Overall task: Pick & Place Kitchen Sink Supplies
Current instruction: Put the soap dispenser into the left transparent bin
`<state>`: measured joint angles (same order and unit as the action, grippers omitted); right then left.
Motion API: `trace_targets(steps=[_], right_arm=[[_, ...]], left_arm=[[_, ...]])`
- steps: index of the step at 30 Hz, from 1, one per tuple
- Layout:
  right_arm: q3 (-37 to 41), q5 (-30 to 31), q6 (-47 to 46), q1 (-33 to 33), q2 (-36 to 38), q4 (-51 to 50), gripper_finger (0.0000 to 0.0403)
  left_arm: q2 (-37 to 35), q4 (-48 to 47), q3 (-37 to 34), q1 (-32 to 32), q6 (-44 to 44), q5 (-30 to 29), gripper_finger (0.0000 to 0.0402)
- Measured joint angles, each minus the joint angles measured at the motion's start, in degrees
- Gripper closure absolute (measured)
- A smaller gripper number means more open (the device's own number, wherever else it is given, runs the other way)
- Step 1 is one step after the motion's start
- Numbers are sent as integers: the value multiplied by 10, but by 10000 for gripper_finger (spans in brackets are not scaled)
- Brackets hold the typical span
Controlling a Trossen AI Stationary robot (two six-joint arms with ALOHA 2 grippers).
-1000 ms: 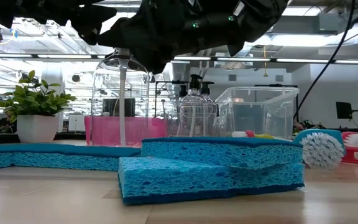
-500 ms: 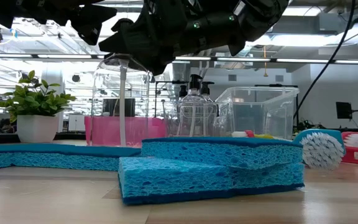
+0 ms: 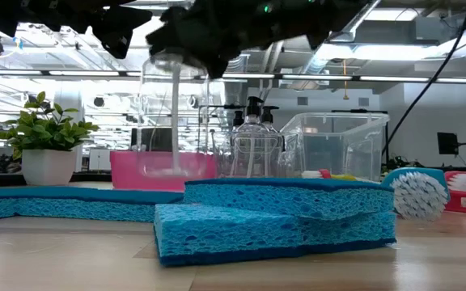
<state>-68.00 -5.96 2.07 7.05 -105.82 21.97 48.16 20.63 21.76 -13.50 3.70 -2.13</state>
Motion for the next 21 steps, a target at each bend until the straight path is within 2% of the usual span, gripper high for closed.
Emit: trace_targets(steps=[4,7,11,18,21], right_arm=[[0,0,7,-1,40,-42,243],[0,0,25,-2,76,-76,247],[0,0,40,-8,123,-123,286],[0,-2,41,-25,163,-179,386],[0,-2,39,-27,163,-197,395]], left_arm=[[0,0,0,0,0,0,241],[0,0,0,0,0,0,241],[0,0,0,0,0,0,241],[0,0,0,0,0,0,241],[0,0,0,0,0,0,241]])
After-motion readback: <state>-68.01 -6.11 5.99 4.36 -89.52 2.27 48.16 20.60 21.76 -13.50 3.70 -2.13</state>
